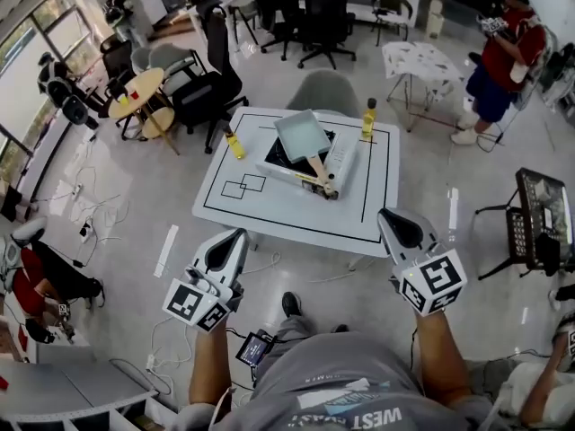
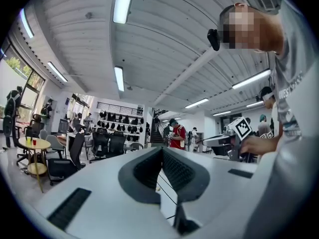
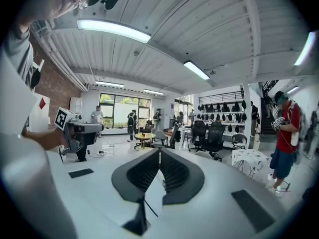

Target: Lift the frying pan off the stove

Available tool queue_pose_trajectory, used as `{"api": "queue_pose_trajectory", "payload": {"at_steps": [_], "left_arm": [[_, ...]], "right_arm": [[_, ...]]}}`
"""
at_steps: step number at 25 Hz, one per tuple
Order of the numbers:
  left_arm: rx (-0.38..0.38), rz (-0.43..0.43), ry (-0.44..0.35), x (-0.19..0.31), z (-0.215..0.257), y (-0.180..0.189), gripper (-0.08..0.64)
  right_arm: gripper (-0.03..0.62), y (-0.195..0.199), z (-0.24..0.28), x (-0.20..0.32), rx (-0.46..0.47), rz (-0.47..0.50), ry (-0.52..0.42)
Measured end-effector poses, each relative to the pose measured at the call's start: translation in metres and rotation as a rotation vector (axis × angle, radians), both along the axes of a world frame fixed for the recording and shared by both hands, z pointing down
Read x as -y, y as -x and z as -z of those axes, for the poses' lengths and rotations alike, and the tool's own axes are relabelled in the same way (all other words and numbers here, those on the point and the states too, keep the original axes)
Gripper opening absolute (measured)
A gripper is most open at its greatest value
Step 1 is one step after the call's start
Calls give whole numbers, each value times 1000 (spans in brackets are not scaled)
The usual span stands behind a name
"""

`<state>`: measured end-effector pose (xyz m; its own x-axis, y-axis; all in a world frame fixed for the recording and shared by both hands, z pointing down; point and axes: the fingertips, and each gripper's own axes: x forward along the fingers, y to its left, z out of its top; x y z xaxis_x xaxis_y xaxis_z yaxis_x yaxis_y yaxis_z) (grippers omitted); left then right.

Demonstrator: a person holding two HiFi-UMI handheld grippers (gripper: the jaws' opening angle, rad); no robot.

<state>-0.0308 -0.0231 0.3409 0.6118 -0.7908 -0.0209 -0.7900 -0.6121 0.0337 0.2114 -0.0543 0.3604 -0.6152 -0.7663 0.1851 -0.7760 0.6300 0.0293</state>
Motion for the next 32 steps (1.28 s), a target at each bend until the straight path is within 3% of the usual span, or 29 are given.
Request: {"api": "queue_pose_trajectory", "payload": {"at_steps": [17, 32], "left_arm": [[-21, -157, 13, 124, -6, 53, -2], [-57, -221, 17, 180, -16, 115, -2]], "right_arm": [[26, 50, -14, 86, -19, -149, 58], [47, 101, -37, 145, -37, -196, 140]]}}
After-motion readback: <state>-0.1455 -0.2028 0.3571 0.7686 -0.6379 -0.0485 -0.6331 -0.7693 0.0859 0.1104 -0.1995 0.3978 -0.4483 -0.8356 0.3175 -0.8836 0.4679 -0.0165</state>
